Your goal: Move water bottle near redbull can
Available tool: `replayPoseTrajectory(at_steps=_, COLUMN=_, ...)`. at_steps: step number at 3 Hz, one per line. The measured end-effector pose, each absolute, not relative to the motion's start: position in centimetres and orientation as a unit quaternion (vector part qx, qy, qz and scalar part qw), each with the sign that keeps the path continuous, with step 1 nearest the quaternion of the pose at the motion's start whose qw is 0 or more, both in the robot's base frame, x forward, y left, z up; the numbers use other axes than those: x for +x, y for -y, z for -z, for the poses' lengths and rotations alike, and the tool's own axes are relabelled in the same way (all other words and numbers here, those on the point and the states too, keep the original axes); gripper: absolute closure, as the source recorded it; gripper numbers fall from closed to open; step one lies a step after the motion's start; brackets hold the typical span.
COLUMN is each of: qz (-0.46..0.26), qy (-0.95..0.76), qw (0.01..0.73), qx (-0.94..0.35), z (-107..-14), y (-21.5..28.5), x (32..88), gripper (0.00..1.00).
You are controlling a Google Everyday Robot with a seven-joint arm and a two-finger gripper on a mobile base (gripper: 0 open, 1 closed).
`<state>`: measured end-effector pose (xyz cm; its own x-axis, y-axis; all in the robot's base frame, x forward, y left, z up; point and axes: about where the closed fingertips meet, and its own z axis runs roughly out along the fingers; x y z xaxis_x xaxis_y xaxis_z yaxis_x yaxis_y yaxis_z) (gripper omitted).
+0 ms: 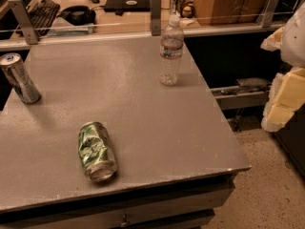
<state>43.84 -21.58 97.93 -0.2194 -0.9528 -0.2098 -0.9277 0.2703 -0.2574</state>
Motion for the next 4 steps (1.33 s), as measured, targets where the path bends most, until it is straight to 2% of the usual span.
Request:
replayPoseTrajectory(at_steps=2, qz=0.038, qy=-0.772, qw=0.179, qx=-0.608, z=-97.3, y=20.3, x=45.7, gripper=0.0)
replayPoseTrajectory(at_steps=4, qz=0.017, qy=-0.756, qw=0.265, qx=-0.598, z=-92.8, y=14.9, x=57.8, gripper=0.0)
